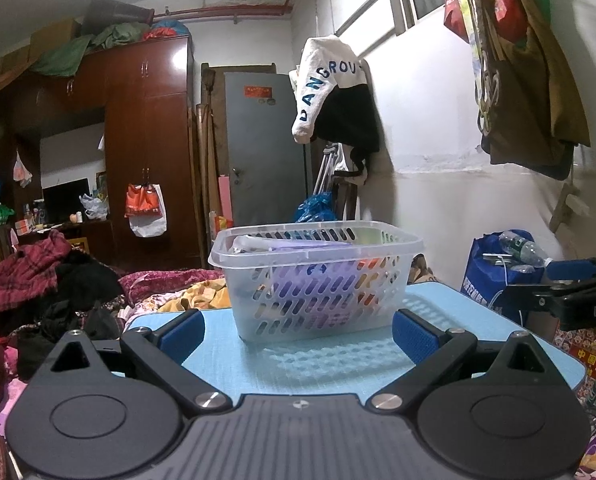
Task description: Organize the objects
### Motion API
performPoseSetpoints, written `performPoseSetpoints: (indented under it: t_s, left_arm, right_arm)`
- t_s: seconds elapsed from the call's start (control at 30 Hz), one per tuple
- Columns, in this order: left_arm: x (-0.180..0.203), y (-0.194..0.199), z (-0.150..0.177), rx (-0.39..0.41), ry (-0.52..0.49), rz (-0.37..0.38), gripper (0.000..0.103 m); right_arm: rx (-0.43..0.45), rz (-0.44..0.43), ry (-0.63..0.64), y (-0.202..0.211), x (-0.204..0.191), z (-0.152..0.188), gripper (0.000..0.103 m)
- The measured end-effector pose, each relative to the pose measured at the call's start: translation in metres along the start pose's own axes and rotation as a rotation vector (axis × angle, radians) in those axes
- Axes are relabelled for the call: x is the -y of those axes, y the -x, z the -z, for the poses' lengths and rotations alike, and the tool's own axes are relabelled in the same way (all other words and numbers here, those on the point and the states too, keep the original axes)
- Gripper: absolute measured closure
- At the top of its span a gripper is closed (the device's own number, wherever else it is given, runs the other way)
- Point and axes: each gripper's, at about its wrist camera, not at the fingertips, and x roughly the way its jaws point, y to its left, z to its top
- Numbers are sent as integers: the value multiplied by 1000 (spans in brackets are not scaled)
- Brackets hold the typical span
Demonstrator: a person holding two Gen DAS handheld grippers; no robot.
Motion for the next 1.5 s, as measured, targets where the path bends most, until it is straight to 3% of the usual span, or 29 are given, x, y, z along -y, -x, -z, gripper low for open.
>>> performPoseSetpoints:
  t_s: [1.5]
  left_arm:
    - [2, -8, 2, -13, -4, -12, 2]
  right_arm:
    - [0, 2, 1, -1, 1, 0, 0]
